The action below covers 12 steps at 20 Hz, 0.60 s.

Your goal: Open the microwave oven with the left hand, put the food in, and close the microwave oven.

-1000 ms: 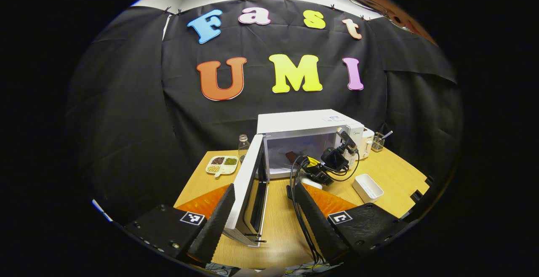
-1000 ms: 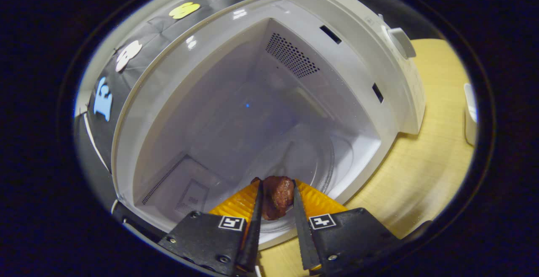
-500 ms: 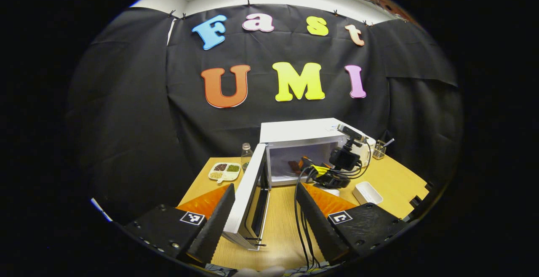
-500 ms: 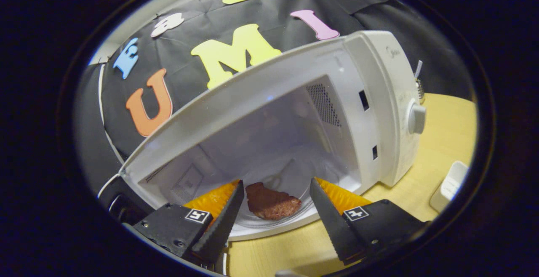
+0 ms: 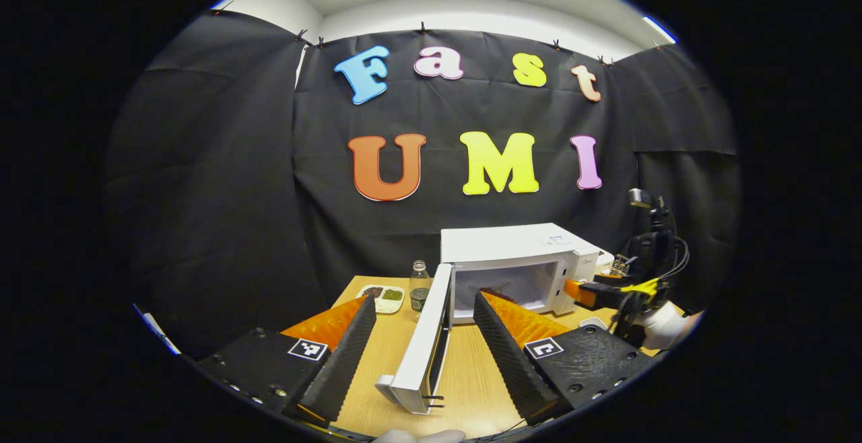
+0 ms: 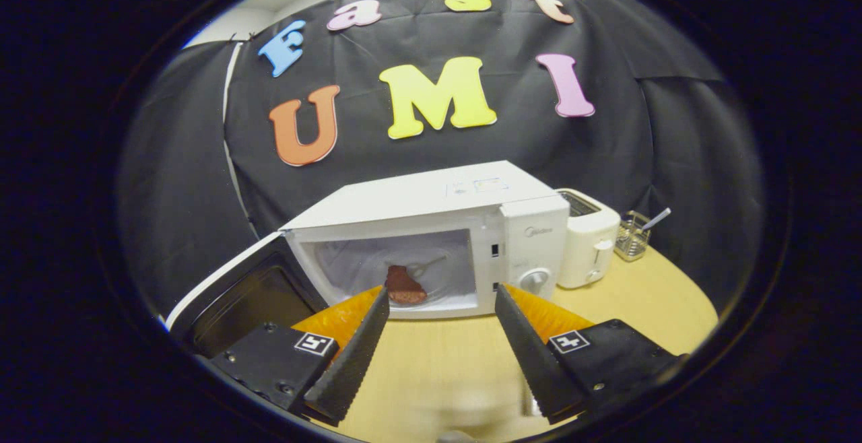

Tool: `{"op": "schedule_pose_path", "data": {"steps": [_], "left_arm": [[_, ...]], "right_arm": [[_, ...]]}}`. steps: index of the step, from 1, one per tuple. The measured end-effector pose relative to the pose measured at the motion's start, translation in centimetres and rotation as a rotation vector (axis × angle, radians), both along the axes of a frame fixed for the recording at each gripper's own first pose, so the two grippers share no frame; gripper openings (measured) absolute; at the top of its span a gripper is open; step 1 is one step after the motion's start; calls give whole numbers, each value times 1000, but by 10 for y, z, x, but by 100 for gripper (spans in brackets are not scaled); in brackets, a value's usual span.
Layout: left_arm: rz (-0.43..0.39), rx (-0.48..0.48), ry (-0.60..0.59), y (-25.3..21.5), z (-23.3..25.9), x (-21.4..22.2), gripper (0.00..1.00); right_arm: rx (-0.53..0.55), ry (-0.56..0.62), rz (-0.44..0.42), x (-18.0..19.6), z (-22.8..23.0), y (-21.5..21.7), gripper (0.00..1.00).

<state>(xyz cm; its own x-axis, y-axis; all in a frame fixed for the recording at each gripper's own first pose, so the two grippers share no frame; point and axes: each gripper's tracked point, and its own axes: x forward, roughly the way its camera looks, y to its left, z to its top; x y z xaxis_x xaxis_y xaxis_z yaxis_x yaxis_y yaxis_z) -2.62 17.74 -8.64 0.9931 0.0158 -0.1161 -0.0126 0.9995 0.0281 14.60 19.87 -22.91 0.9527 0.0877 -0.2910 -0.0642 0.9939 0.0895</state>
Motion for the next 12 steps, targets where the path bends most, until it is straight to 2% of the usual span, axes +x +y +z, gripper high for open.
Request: {"op": "schedule_pose_path", "data": {"steps": [6, 9, 10, 12], "left_arm": [[27, 13, -39, 7, 5, -1, 90], [25, 24, -55, 6, 8, 2, 90], [23, 19, -58, 4, 7, 3, 84], [4, 9, -62, -2, 6, 3, 96]], "right_arm": [[-31, -21, -27, -87, 49, -62, 100], [-69, -33, -43, -115, 59, -85, 100], [-82, -34, -49, -121, 62, -91, 100], [-80, -33, -58, -130, 66, -99, 100]]}}
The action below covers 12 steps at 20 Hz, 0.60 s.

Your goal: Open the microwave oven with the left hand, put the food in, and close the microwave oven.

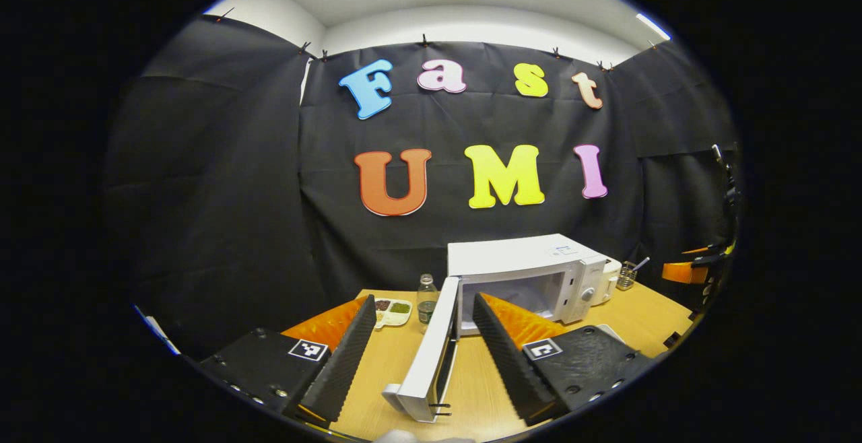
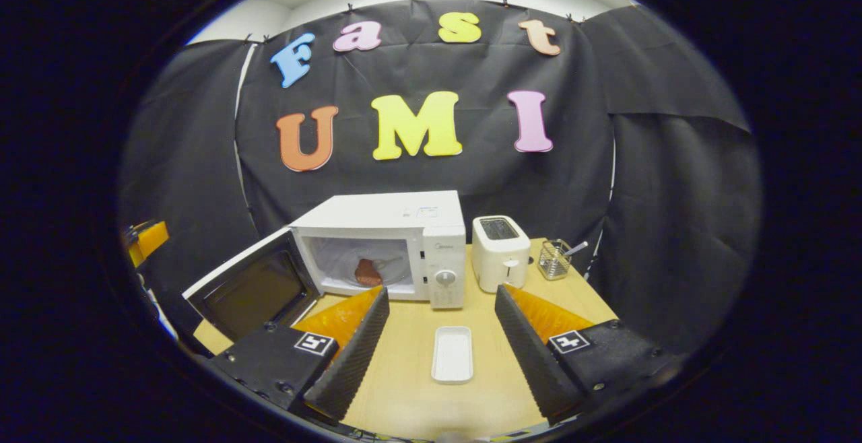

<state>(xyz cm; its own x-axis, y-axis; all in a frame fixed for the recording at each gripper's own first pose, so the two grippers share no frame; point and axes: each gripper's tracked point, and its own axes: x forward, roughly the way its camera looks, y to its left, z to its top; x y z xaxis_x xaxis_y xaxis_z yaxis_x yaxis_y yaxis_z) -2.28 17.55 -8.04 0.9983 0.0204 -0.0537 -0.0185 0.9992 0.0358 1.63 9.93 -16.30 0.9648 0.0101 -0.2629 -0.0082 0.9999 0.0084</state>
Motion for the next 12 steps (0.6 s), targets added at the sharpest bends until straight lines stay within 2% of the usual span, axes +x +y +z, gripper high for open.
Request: {"op": "schedule_pose_path", "data": {"steps": [1, 3, 4, 5, 6, 7, 12], "left_arm": [[-16, 0, 6, -1, -3, 1, 84], [29, 10, -15, 16, -7, 2, 29], [58, 26, -13, 27, -13, 4, 2], [53, 31, 11, 33, -25, 5, 0], [58, 41, 16, 36, -35, 0, 0], [65, 54, 37, 45, -47, -1, 0], [154, 65, 168, 93, -122, -5, 0]], "right_arm": [[4, 4, -3, -4, 1, -3, 100], [4, 14, -3, -8, -1, -9, 100], [1, 20, -4, -10, -2, -11, 90], [-4, 21, -5, -10, -2, -13, 100], [-7, 28, -9, -12, -3, -17, 90], [-4, 33, -11, -13, -4, -19, 100], [12, 84, -28, -25, -10, -28, 100]]}}
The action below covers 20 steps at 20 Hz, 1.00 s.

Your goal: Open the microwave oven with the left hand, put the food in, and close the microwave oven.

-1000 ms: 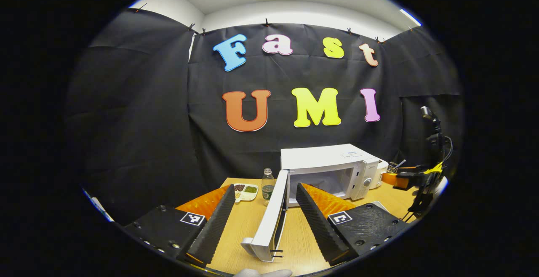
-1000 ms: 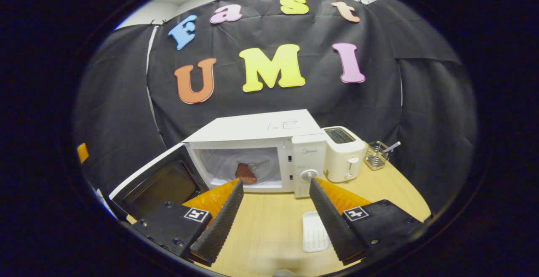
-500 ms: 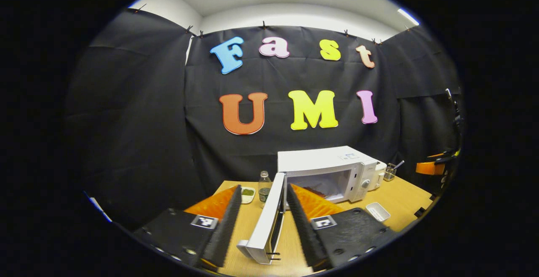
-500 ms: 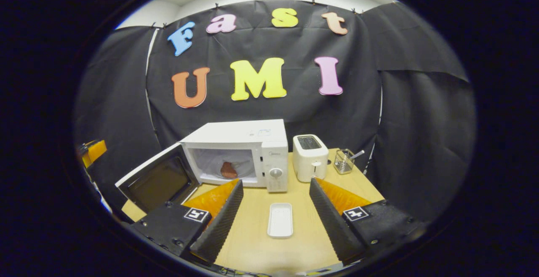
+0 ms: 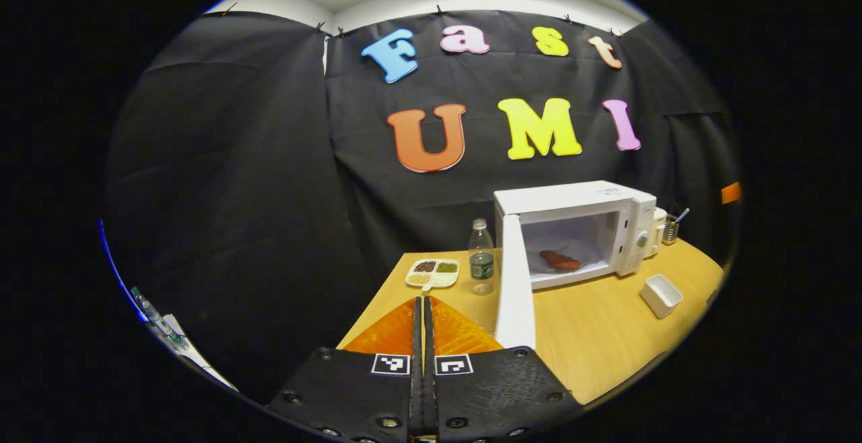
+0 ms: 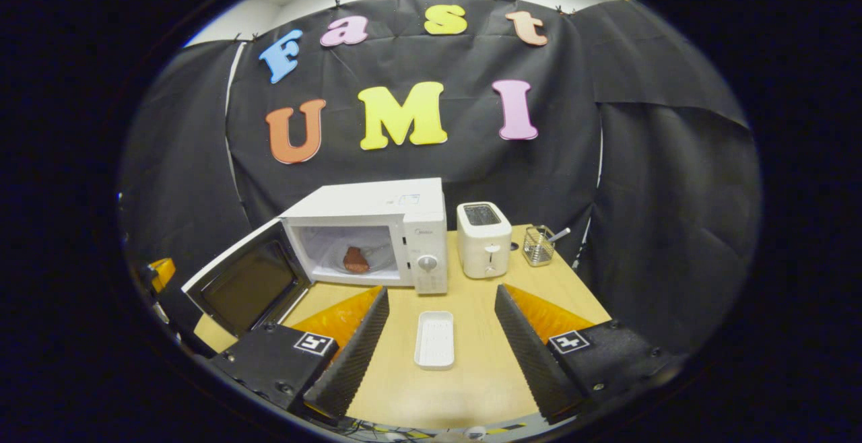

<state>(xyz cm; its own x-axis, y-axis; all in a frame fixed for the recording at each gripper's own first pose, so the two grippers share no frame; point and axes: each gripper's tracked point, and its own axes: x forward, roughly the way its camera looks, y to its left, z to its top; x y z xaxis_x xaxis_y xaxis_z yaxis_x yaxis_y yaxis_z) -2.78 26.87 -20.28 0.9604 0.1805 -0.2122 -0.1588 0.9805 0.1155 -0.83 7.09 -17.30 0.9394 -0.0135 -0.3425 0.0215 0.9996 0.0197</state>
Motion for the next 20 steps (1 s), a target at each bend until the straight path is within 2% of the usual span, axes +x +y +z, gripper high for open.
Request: {"op": "schedule_pose_path", "data": {"steps": [3, 5, 8, 10, 13, 17, 20], "left_arm": [[-4, -76, 65, 3, -44, 3, 0], [-8, -83, 100, 4, -63, 4, 0], [-16, -76, 120, -6, -72, 5, 0], [-31, -120, 124, -15, -74, 12, 0], [-84, -149, 126, -48, -72, 17, 0], [-189, -131, 134, -98, -69, 20, 0], [-268, -126, 138, -138, -69, 23, 0]], "right_arm": [[-2, 18, -17, -7, 0, -7, 100], [-6, 23, -28, -12, 2, -9, 100], [-17, 32, -33, -21, 0, -11, 100], [-29, 37, -37, -25, -1, -13, 100], [-29, 45, -32, -29, -6, -12, 100], [24, 72, -24, -32, -11, -10, 100], [26, 76, -30, -33, -11, -18, 100]]}}
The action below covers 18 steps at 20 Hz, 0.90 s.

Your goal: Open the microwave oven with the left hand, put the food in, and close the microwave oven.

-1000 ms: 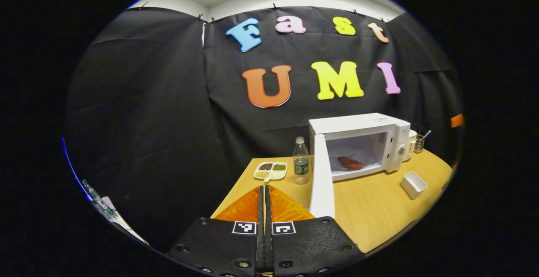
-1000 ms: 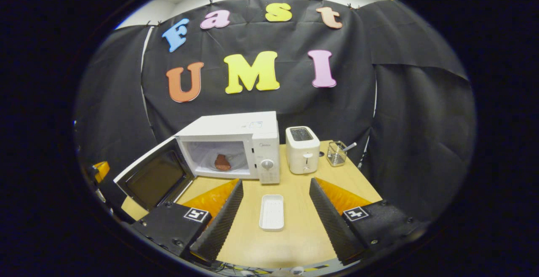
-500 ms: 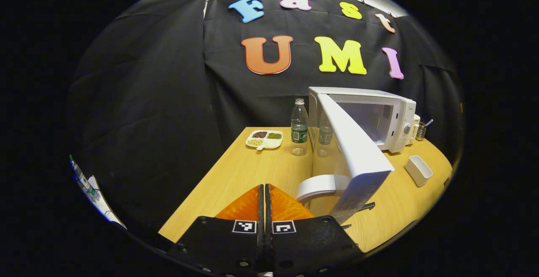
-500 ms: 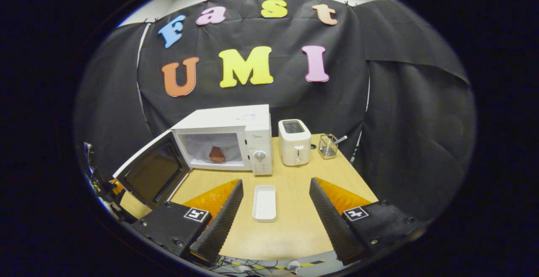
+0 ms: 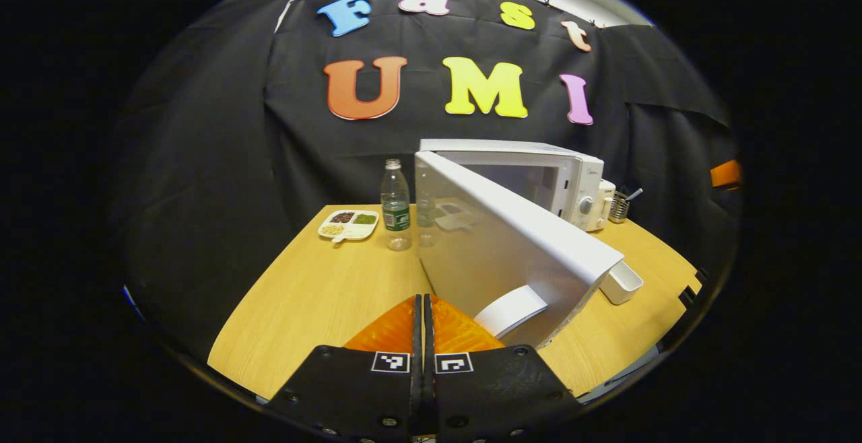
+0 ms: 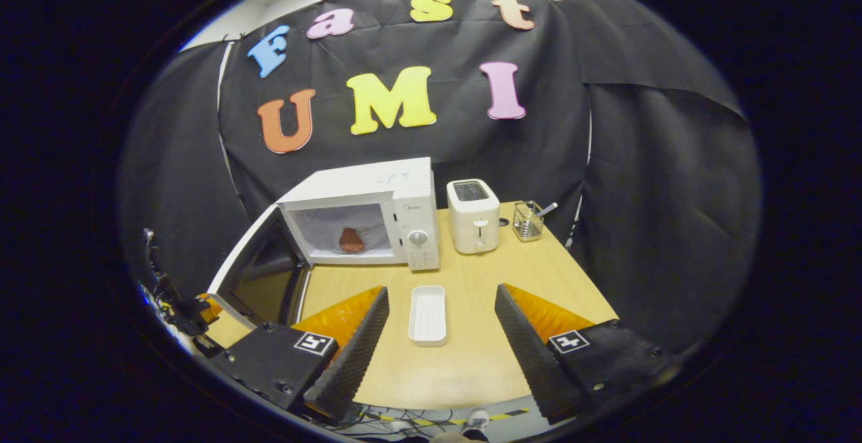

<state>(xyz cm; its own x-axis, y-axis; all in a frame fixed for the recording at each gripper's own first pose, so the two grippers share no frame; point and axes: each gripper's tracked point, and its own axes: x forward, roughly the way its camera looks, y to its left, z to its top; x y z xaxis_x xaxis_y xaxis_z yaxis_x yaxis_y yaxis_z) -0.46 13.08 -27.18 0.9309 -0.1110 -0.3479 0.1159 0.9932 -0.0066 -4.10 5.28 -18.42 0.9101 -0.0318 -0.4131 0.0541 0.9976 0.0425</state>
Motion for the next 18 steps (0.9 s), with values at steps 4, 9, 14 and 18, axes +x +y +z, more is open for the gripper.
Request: {"op": "schedule_pose_path", "data": {"steps": [4, 9, 14, 18], "left_arm": [[-88, -6, 0, -49, -1, 12, 0], [-203, -4, -15, -107, 4, 26, 0], [-261, -12, -24, -154, 7, 49, 0], [-281, -13, -39, -186, 11, 74, 0]], "right_arm": [[6, 6, -12, -3, 0, -14, 100], [53, 9, -45, -5, 8, -35, 100], [-9, -2, -66, -6, 13, -67, 100], [-29, 19, -70, -3, 10, -86, 100]]}}
